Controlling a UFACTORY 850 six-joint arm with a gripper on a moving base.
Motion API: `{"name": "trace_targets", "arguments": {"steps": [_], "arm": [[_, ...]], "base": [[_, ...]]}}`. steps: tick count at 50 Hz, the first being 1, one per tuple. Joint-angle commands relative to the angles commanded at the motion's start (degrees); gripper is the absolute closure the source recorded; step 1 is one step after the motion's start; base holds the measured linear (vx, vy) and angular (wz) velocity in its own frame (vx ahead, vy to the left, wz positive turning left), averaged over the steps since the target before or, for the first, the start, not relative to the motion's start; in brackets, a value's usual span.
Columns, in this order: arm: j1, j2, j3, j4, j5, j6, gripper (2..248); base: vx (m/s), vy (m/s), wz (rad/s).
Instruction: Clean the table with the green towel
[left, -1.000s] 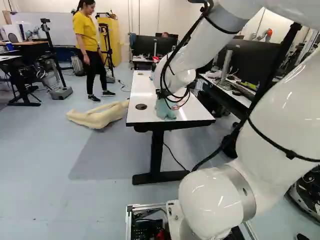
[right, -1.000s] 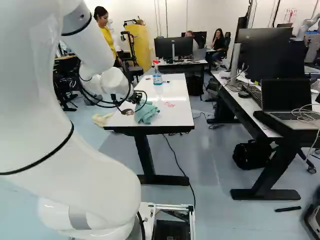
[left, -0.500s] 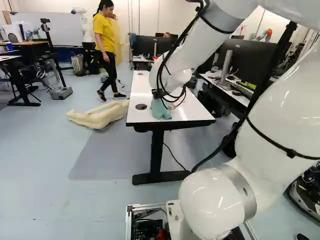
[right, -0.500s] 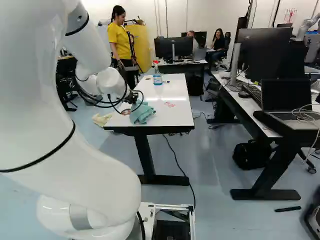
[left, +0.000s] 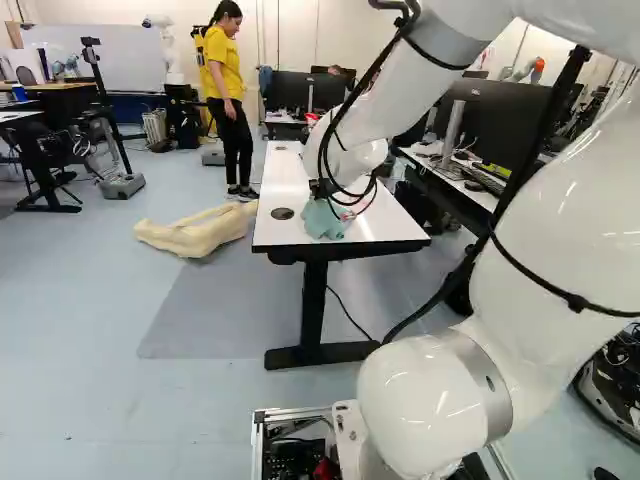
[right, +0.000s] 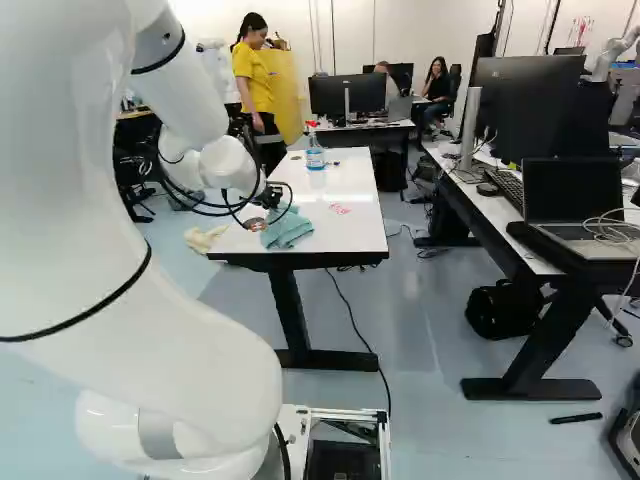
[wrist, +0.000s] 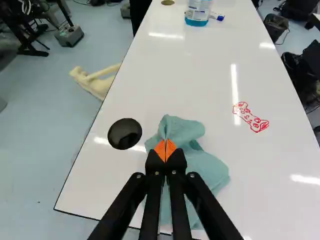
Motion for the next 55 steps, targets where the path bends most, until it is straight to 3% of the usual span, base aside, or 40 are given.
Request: {"name": "trace_targets", "arguments": {"steps": [33,55], "arm": [[0.00,-5.73,-0.94,0.00,-0.48,0.00,230],[0.00,-5.73,-0.94,0.00,-4.66,0.00,230]], "base": [[0.000,0.000,0.000],[0.000,0.000,0.000]]}}
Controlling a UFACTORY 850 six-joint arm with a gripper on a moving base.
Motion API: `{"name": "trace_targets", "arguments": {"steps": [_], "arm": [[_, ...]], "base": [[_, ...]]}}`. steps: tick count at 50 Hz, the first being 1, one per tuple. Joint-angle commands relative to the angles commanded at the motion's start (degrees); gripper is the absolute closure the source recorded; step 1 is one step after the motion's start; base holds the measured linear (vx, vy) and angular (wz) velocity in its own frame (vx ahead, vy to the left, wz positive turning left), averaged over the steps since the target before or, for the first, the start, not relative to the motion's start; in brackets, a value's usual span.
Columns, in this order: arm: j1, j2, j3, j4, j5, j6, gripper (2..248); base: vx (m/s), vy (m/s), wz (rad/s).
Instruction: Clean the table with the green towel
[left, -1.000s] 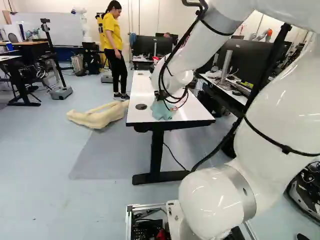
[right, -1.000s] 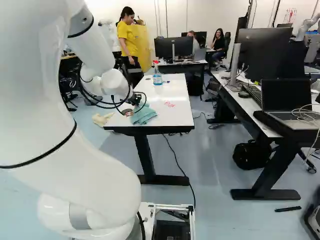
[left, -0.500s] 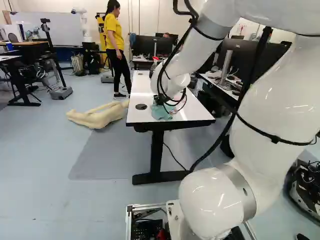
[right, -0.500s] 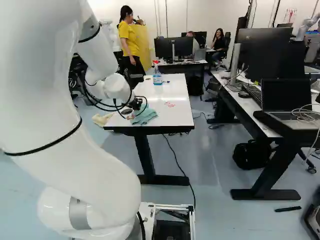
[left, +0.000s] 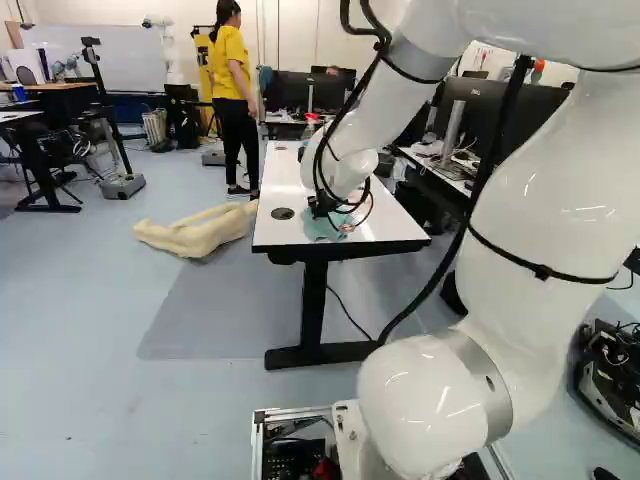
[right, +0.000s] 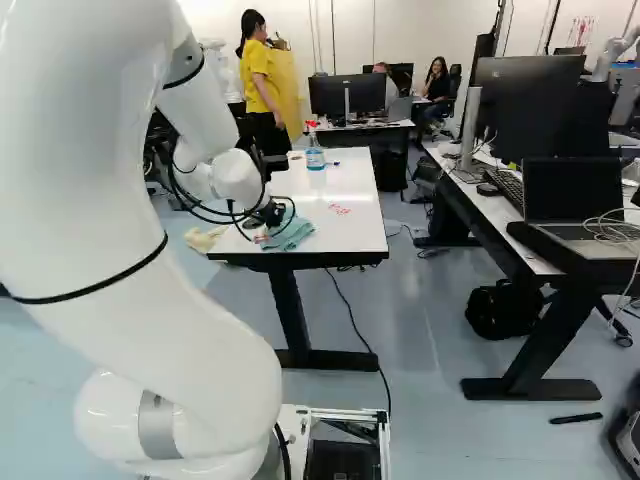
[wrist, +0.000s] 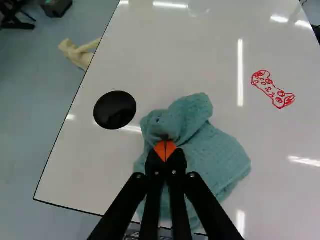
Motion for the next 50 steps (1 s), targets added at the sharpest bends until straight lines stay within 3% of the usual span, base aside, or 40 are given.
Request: {"name": "trace_targets", "arguments": {"steps": [12,30,50], "arm": [[0.00,0.00,0.00,0.00,-2.74,0.00,230],[-0.06,0.01,0.01,0.00,-2.74,0.00,230],[-3.21,-2.85,-3.07,0.00,-2.74,0.00,230]], "base": [[0.000,0.000,0.000],[0.000,0.000,0.000],[0.000,0.000,0.000]]}}
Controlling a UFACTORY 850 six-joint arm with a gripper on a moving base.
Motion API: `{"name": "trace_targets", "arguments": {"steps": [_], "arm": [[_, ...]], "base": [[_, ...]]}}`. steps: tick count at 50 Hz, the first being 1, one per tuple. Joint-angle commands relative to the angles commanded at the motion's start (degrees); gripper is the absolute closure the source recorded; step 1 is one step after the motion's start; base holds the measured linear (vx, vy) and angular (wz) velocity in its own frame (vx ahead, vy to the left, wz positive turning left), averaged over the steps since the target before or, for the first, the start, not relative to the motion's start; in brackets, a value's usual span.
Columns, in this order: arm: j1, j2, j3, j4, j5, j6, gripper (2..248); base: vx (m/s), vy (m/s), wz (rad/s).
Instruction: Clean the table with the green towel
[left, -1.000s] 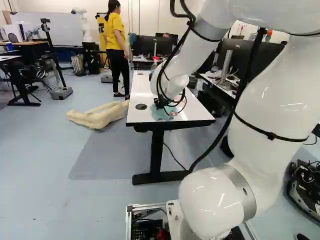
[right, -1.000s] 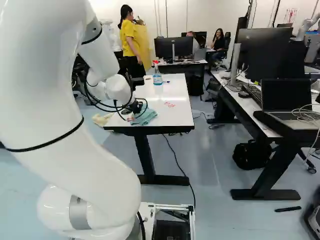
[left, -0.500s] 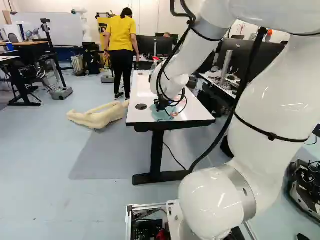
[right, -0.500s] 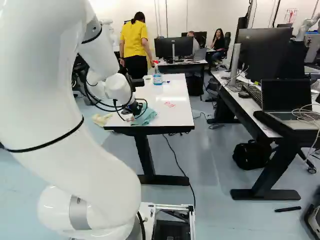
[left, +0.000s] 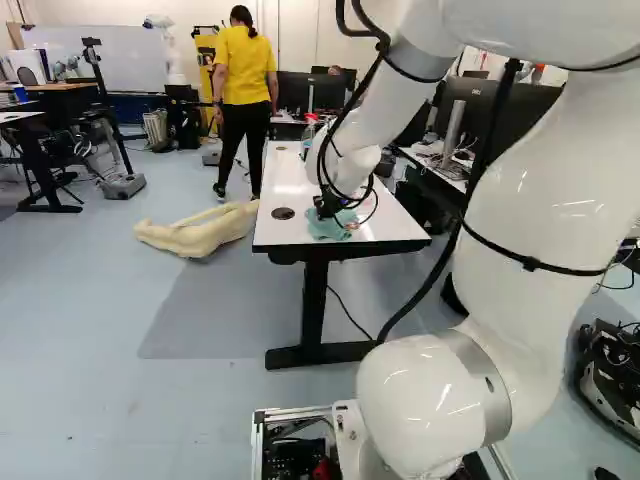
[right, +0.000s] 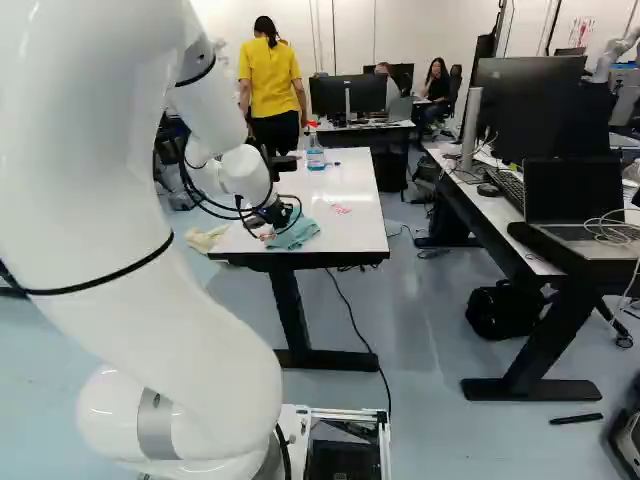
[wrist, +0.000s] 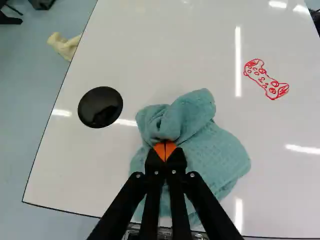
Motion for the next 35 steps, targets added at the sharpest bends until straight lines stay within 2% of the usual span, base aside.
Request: {"name": "trace_targets", "arguments": {"steps": [9,20,35], "arm": [[-1.59,-1.60,-1.77,0.00,0.00,0.00,230],[-3.54,-0.94,-1.04,0.00,0.00,0.00,230],[-3.50,2.73,2.97,0.00,0.00,0.00,230]], "base": [[0.000,0.000,0.000],[0.000,0.000,0.000],[0.000,0.000,0.000]]}}
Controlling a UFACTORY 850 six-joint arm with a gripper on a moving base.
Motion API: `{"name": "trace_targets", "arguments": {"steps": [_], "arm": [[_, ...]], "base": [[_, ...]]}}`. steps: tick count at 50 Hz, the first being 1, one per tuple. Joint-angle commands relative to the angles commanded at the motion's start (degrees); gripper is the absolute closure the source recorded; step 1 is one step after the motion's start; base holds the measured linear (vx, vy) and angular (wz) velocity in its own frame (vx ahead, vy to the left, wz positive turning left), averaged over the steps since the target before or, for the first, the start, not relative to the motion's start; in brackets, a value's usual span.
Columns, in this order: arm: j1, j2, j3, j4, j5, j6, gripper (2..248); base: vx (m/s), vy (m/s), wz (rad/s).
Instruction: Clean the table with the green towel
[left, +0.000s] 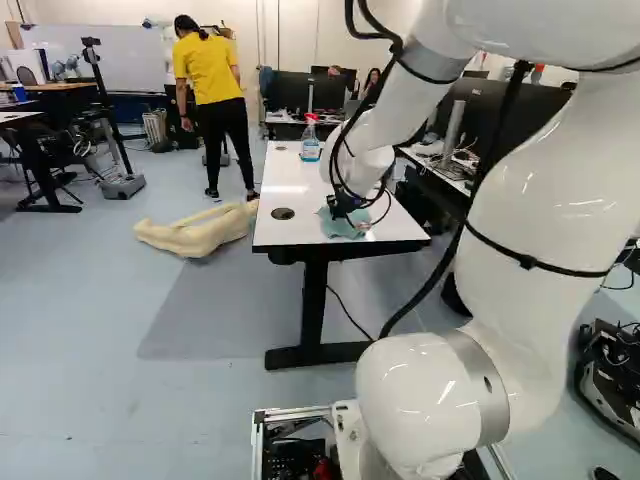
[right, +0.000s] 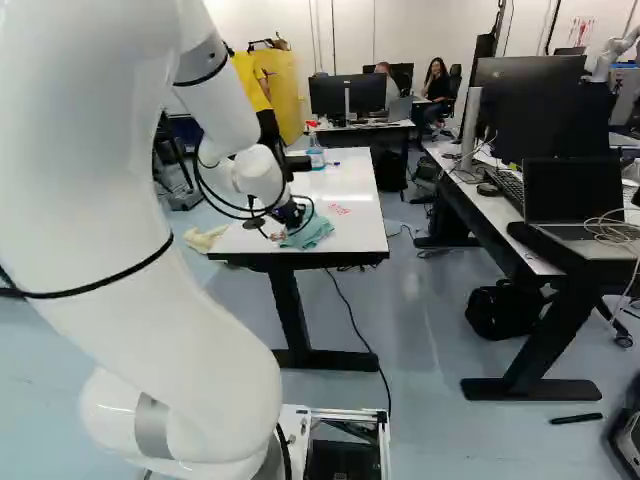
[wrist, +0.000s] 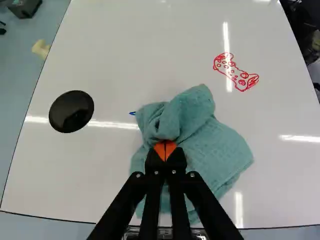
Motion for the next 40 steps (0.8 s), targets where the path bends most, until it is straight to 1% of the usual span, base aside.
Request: {"name": "trace_targets", "arguments": {"steps": [22,30,40], "arm": [[2.48,6.18,6.38,0.00,0.00,0.00,230],[4.03,6.18,6.37,0.00,0.00,0.00,230],[6.18,4.88,5.07,0.00,0.00,0.00,230]], "base": [[0.000,0.000,0.000],[0.000,0.000,0.000],[0.000,0.000,0.000]]}}
